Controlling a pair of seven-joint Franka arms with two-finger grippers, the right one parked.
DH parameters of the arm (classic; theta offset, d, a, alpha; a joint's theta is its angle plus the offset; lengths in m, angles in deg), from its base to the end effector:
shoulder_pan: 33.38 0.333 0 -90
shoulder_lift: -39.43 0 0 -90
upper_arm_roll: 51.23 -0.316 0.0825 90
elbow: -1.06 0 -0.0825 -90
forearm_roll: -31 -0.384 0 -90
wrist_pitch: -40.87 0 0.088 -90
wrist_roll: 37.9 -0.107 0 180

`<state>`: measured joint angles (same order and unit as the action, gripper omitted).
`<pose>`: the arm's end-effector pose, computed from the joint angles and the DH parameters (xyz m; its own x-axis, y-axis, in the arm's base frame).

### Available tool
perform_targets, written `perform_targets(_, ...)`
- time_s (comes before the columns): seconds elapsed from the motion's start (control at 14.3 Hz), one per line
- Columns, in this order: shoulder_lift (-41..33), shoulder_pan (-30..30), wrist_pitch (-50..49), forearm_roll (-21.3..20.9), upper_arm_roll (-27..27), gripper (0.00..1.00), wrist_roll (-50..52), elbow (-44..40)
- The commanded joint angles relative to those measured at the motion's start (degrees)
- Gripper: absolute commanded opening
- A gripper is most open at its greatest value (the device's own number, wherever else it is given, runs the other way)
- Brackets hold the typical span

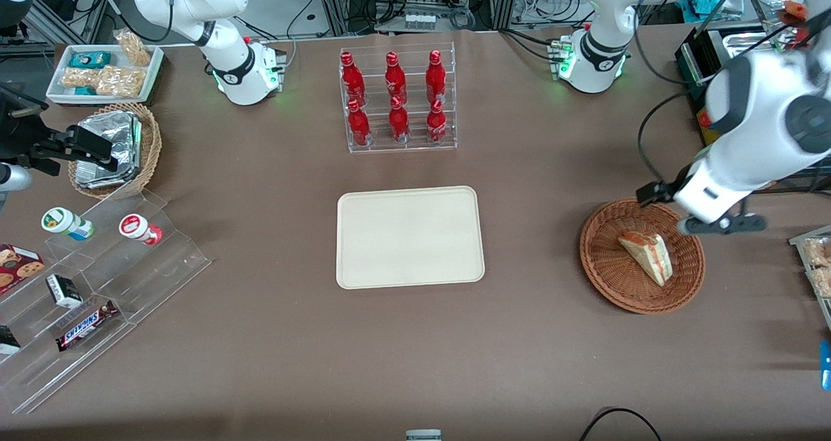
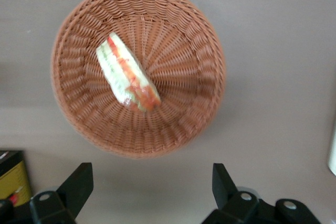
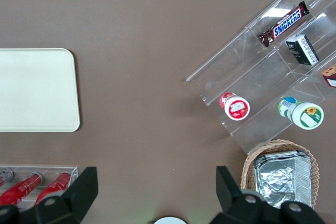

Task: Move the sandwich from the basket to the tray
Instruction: 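Move the left gripper down over the wrapped sandwich in the wicker basket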

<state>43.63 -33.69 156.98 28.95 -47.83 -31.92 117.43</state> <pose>0.5564 -0.0336 0.4044 0.9969 0.0238 -0.0746 0.0213 -0.9992 -0.0344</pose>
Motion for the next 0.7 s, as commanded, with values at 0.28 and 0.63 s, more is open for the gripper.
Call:
perform_targets(0.28, 2.6, 3.2, 16.8, -0.1, -0.1, 1.00, 19.3, 10.2)
perform_targets(0.63, 7.7, 3.6, 24.1, -0.1, -0.1, 1.00, 34.9, 7.5)
